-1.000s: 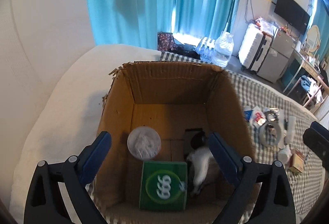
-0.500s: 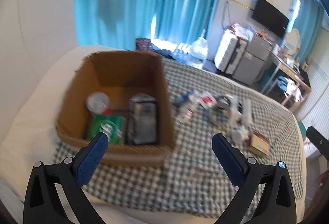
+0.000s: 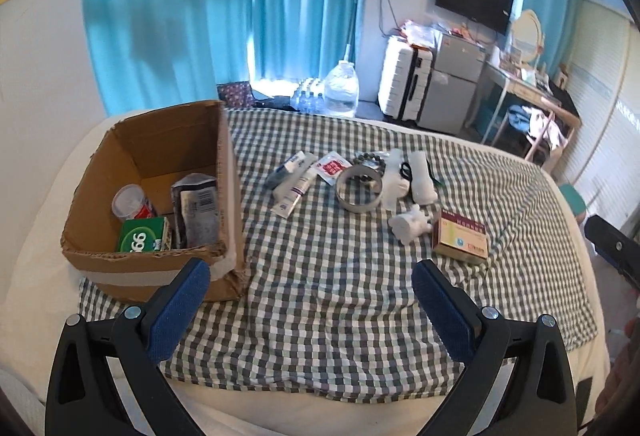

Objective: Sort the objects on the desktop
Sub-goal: 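Move both tools back toward the remaining items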

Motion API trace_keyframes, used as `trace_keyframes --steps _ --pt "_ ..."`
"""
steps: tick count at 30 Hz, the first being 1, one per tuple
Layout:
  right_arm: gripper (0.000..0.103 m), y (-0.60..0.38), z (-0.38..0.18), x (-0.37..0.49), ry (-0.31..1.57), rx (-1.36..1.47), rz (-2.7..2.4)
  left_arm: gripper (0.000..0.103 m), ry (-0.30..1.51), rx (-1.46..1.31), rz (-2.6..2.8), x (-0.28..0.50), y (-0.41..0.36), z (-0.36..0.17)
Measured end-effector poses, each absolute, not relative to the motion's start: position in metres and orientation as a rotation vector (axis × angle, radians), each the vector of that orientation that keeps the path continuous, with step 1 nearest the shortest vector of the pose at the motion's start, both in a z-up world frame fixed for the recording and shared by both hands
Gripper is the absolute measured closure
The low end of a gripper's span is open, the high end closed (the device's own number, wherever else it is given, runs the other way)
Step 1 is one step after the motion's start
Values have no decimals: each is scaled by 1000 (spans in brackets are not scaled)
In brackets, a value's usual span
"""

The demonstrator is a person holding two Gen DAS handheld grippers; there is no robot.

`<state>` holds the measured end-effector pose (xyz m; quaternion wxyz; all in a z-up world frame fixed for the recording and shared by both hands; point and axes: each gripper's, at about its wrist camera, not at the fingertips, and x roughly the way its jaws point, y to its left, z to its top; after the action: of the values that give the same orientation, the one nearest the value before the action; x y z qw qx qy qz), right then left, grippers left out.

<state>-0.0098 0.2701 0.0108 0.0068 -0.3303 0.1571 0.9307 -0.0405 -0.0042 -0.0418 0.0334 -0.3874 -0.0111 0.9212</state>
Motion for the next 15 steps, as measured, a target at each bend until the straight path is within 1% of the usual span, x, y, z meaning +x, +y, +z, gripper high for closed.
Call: trace_keyframes --steps 7,15 --pt "21 258 -17 -29 510 -1100 2924 0 3 -1230 2818 -53 5 -66" --pt "21 225 -56 -75 425 -1186 2961 0 8 -1295 2800 -97 8 -110"
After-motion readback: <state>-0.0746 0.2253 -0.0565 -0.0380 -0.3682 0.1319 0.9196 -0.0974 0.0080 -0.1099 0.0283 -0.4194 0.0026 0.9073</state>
